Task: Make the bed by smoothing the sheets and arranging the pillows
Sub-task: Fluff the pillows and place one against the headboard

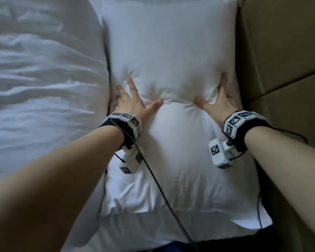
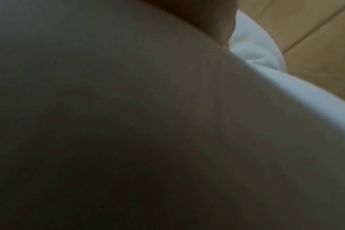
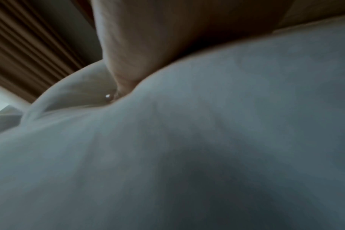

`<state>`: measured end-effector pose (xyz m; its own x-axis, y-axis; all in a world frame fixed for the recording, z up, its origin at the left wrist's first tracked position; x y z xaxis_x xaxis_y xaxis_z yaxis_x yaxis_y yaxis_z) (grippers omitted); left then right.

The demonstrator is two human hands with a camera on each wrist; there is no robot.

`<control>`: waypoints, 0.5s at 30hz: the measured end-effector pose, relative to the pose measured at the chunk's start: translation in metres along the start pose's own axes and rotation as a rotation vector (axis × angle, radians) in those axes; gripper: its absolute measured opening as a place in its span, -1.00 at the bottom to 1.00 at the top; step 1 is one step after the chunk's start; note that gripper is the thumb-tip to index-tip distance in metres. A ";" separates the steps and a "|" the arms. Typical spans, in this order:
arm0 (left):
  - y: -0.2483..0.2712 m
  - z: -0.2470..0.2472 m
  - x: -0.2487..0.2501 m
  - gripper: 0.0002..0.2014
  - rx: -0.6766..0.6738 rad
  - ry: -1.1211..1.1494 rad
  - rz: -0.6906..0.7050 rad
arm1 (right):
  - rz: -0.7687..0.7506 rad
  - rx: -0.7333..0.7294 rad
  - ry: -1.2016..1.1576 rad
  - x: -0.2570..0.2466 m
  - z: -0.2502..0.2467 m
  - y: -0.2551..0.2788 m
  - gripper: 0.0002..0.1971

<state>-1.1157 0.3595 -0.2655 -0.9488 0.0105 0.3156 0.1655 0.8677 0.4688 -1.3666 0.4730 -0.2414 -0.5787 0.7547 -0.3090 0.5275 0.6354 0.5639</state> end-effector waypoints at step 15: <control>0.012 0.003 0.025 -0.35 -0.005 -0.184 0.110 | -0.243 0.078 0.622 -0.027 -0.002 0.011 -0.37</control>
<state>-1.1384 0.3712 -0.2542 -0.9579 0.1961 0.2097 0.2720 0.8538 0.4439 -1.3461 0.4587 -0.2257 -0.9248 0.3692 0.0922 0.3673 0.8029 0.4696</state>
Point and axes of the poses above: each hand's wrist, its own y-axis away from the middle knuckle, its own z-axis out of the palm, x = y × z, the point moved 3 cm from there along -y, towards the middle knuckle, and after that the axes turned 6 degrees about y, right-handed, at the moved point
